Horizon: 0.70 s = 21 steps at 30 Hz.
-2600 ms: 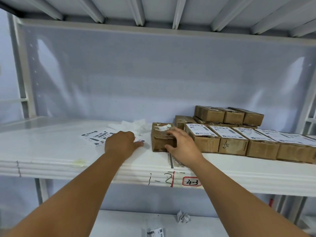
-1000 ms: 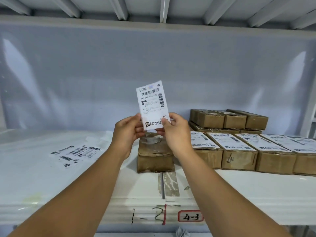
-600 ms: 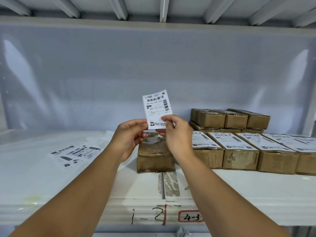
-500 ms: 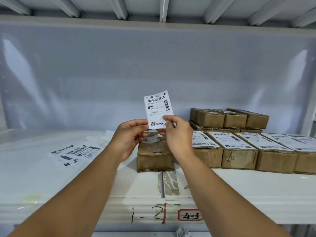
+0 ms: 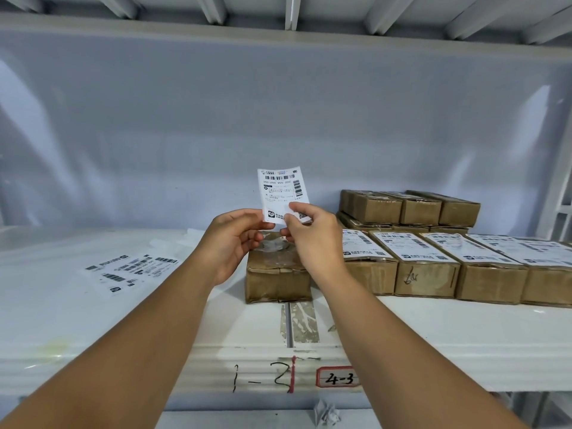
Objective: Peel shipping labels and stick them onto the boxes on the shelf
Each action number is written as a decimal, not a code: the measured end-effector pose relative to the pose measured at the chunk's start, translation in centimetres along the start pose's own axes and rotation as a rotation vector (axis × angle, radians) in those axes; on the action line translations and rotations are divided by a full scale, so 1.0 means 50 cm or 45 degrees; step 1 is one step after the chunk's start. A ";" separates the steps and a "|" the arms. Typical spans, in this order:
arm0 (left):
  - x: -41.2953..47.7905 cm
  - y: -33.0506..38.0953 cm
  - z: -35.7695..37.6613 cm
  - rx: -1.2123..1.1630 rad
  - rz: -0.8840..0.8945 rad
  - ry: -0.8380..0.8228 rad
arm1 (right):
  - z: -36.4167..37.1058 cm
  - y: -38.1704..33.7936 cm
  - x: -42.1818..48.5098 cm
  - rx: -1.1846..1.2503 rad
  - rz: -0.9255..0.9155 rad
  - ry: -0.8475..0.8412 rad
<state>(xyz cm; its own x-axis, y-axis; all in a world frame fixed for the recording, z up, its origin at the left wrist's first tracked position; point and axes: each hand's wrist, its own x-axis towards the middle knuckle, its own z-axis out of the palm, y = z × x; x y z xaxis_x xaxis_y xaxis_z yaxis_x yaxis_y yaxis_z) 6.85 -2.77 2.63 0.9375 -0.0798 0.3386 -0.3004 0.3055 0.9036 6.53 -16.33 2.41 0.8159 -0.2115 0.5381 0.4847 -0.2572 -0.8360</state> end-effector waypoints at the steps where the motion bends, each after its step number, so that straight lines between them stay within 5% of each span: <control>1: 0.000 -0.001 0.000 0.003 0.000 0.000 | 0.000 0.000 0.000 0.000 0.004 0.002; 21: -0.001 -0.001 0.003 0.119 0.003 0.007 | 0.001 0.007 0.003 -0.174 -0.040 -0.012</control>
<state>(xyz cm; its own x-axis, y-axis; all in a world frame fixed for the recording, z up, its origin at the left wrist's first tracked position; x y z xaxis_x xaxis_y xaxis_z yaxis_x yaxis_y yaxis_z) 6.79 -2.92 2.58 0.9377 -0.0737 0.3396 -0.3175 0.2157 0.9234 6.82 -16.38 2.19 0.8041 -0.1926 0.5624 0.4633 -0.3897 -0.7959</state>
